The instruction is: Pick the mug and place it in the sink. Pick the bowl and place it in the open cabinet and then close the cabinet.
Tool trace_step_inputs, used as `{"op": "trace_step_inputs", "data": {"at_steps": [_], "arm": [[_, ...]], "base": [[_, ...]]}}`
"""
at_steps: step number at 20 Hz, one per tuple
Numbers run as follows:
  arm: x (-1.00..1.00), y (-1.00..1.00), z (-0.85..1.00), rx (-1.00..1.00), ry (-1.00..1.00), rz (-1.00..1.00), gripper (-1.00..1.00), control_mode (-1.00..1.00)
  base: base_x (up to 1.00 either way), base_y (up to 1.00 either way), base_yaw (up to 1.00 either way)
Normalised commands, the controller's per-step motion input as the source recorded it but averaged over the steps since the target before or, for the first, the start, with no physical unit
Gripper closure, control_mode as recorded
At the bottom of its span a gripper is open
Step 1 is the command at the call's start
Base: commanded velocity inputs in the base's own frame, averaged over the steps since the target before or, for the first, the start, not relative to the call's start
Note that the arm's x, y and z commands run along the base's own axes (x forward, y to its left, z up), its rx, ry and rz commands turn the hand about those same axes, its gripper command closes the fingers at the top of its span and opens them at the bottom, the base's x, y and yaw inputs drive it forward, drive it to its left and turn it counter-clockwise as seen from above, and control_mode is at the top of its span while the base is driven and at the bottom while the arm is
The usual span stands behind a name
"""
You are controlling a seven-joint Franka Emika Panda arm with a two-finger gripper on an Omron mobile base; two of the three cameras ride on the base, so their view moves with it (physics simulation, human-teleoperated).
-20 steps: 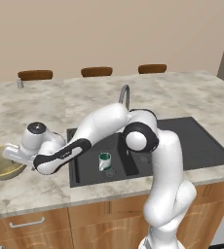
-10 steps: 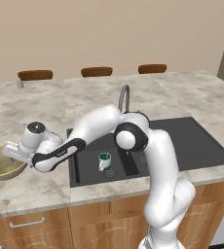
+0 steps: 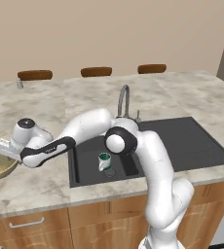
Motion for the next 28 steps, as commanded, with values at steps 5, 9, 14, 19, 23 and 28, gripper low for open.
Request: {"op": "trace_step_inputs", "data": {"at_steps": [5, 9, 14, 19, 23, 28], "arm": [[-0.28, -0.16, -0.02, 0.00, 0.08, -0.04, 1.00, -1.00], [-0.41, -0.42, 0.07, 0.00, 0.12, -0.11, 1.00, -1.00], [-0.52, -0.96, 0.24, 0.00, -0.09, -0.10, 1.00, -1.00], [-0.29, -0.88, 0.62, 0.00, -0.20, -0.17, 1.00, -1.00], [-0.35, -0.68, 0.54, 0.06, -0.01, -0.41, 1.00, -1.00], [-0.38, -0.86, 0.72, 0.11, 0.01, -0.43, 1.00, -1.00]], "base": [[0.00, 0.00, 0.00], [0.00, 0.00, 0.00], [0.00, 0.00, 0.00], [0.00, 0.00, 0.00], [0.00, 0.00, 0.00], [0.00, 0.00, 0.00]]}}
